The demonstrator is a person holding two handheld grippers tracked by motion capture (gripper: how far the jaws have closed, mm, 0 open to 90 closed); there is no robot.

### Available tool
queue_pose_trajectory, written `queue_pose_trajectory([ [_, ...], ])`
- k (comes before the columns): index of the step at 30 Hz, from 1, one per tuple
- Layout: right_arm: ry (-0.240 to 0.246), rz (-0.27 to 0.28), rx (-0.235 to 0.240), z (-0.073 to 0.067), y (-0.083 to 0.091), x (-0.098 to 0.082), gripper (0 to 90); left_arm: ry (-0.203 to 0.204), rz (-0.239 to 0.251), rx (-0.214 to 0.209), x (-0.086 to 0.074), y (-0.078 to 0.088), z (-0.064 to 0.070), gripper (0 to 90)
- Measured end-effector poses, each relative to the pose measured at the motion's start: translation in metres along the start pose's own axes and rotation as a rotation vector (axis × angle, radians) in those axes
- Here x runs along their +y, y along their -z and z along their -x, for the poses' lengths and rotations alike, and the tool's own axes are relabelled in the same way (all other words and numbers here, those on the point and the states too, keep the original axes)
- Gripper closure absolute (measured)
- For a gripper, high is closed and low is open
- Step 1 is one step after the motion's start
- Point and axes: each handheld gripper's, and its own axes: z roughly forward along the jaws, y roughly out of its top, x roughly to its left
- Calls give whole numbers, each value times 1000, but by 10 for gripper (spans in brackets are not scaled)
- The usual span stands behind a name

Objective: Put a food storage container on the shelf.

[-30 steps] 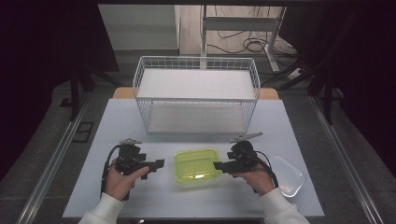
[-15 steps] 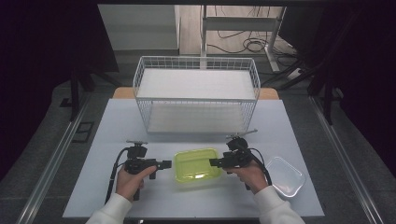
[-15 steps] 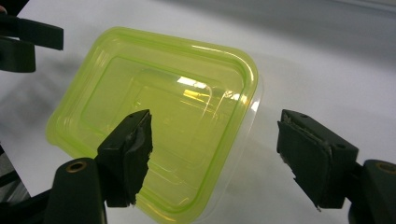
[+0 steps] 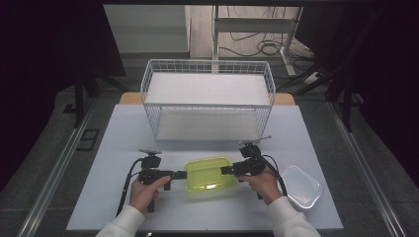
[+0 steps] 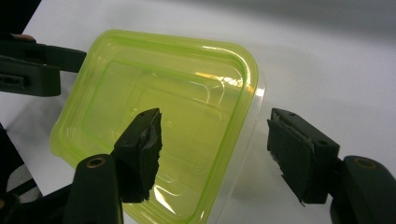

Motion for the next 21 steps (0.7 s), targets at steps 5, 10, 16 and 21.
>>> queue_pose_trajectory([
  [5, -35, -20, 6, 5, -5, 1, 379, 12, -14, -36, 0, -8, 0, 370],
  [10, -67, -22, 27, 10, -6, -1, 409, 22, -18, -66, 0, -11, 0, 427],
  [16, -98, -27, 87, 12, -6, -1, 518, 29, -31, -118, -1, -15, 2, 563],
  [21, -120, -35, 113, 12, -6, -2, 577, 17, -20, -86, -2, -14, 5, 690],
])
